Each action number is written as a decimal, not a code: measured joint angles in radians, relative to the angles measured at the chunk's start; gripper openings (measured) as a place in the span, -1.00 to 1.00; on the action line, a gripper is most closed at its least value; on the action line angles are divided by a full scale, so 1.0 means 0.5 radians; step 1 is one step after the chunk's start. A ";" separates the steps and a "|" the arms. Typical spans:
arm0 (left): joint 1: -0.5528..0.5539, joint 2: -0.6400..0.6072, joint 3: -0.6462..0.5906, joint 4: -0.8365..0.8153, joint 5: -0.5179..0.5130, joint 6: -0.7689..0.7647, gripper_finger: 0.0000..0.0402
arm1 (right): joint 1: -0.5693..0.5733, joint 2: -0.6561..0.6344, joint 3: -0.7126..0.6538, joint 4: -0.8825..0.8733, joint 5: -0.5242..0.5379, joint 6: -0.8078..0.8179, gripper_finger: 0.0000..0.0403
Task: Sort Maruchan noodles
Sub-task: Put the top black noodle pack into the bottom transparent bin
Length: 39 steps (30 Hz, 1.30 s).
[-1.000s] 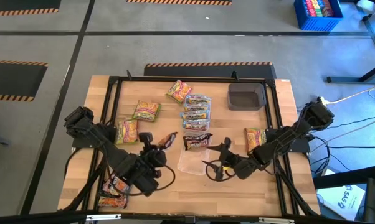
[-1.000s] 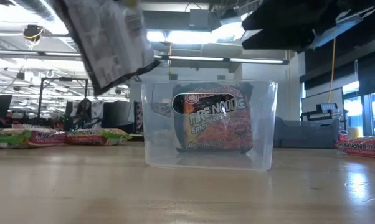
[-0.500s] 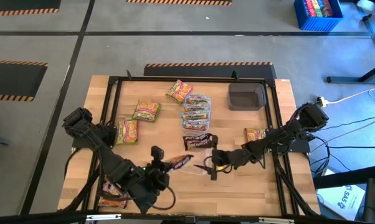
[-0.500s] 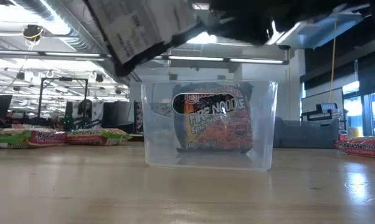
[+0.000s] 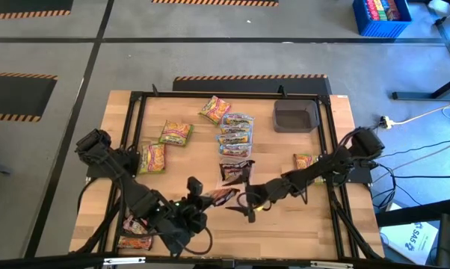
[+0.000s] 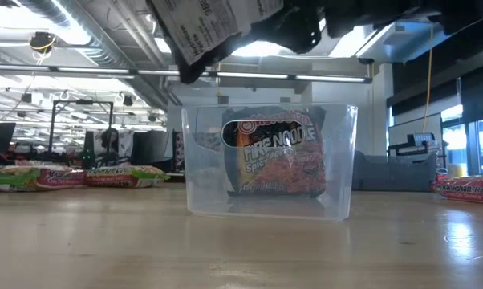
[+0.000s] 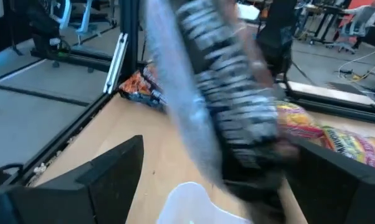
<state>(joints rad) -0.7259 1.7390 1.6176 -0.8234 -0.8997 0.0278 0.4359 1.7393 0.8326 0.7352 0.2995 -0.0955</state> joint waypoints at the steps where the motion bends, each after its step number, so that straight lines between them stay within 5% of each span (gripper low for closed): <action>1: 0.006 0.000 0.000 0.008 0.002 0.011 -0.99 | 0.003 0.024 0.028 0.002 0.000 -0.020 0.71; 5: 0.012 0.000 0.000 0.008 0.009 0.017 -0.99 | 0.005 0.041 0.080 -0.021 0.005 -0.036 0.56; 17: 0.012 0.000 0.000 0.011 0.003 -0.030 -0.99 | 0.004 0.042 0.080 -0.039 0.002 -0.096 -0.33; 29: -0.009 -0.001 -0.001 -0.085 -0.037 -0.199 -0.39 | 0.006 0.023 0.079 -0.141 0.035 -0.132 -0.38; 39: -0.134 -0.267 -0.003 -0.707 -0.050 -0.886 -0.33 | 0.211 -0.388 0.078 -0.802 0.739 -0.109 -0.38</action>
<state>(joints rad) -0.7927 1.6055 1.6162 -1.1770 -0.9247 -0.4152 0.5413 1.5455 0.8719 0.3342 0.6688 -0.1499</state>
